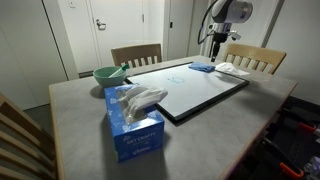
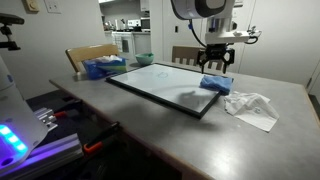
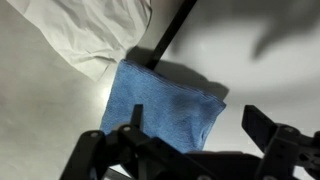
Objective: Use the blue towel to clean the whiteboard
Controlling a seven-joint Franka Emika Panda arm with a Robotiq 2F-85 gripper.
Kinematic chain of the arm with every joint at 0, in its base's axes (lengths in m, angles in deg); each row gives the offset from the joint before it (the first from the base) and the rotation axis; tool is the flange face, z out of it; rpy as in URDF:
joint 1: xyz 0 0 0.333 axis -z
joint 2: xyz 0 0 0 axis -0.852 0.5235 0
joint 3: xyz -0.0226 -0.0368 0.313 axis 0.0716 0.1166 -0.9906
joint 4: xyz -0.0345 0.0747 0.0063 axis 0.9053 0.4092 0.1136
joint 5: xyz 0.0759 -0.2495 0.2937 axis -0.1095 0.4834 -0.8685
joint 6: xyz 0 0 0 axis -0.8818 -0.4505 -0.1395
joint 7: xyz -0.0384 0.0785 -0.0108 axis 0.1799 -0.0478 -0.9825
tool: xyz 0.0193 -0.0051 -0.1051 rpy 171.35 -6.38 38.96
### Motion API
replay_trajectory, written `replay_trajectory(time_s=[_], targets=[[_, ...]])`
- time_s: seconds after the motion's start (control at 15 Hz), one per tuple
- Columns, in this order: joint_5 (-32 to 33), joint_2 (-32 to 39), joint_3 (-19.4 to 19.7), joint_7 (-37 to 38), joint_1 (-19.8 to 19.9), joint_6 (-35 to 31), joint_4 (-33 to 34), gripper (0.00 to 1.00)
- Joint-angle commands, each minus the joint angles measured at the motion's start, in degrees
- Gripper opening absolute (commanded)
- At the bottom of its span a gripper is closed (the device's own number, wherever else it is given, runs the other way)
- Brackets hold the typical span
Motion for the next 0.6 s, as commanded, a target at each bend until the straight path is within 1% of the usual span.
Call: replay_trajectory(time_s=[0.0,0.13,0.53], targets=[[0.0,6.7,-2.95,-1.03,2.74,-0.34,7.56,1.0],[-0.45,9.57,-3.79,-0.12,3.47,-0.48,10.12,1.0],[0.44,16.08,-4.0,3.15,4.17,-0.73,15.96,1.0]])
